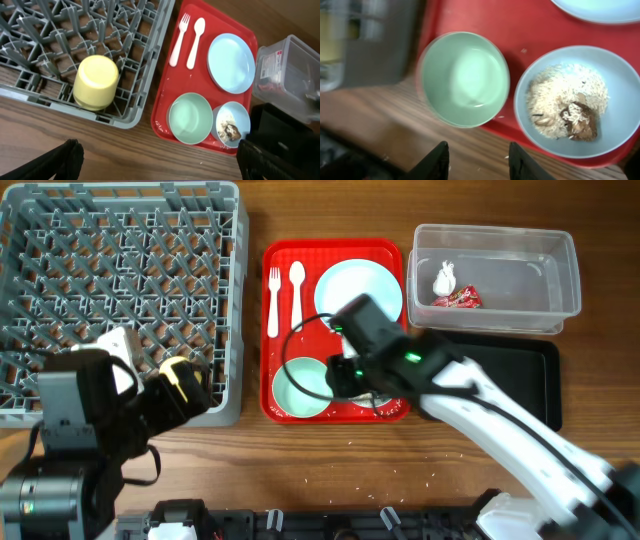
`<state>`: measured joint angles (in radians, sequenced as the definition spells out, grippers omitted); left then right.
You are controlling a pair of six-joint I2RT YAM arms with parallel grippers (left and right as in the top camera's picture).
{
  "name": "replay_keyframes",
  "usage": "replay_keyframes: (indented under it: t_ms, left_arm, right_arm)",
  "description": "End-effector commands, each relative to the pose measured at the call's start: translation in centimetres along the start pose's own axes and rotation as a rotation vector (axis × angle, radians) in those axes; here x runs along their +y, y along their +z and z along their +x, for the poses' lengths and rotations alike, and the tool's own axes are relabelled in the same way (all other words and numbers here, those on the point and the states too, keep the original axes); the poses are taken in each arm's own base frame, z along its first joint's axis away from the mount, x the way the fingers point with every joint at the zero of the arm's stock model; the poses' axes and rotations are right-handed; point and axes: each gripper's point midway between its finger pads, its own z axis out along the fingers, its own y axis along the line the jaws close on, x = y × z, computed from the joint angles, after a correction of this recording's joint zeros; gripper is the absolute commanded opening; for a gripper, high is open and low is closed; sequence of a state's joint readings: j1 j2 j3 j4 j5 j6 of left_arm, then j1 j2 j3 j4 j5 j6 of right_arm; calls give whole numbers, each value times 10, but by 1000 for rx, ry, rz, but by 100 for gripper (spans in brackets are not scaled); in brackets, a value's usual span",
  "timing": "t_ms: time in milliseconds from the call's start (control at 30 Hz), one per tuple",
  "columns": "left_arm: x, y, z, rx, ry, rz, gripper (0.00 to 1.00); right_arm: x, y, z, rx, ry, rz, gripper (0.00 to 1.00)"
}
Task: Sort waste into correct bins and load items into the dishwasher rack
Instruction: 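Grasp the light-blue bowl and tip rice onto the black tray, right gripper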
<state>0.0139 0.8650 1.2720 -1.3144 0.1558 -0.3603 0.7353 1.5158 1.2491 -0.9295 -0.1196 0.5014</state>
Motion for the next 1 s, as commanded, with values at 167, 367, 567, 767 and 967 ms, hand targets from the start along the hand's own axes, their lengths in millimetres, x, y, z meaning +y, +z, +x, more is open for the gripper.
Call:
replay_keyframes:
  t_ms: [167,367,567,767,967]
  left_arm:
    - [1,1,8,47,12,-5,100]
    - [1,3,9,58,9,-10,100]
    - [2,3,10,62,9,-12,100]
    - [2,3,10,62,6,-12,100]
    - [2,3,9,61,6,-12,100]
  right_arm:
    - [-47,23,-15,-67,196,241,37]
    - [-48,78,0,83,186,235,29]
    - [-62,117,14,165,223,297,17]
    - [-63,117,15,154,350,308,16]
    - [-65,116,22,178,375,322,4]
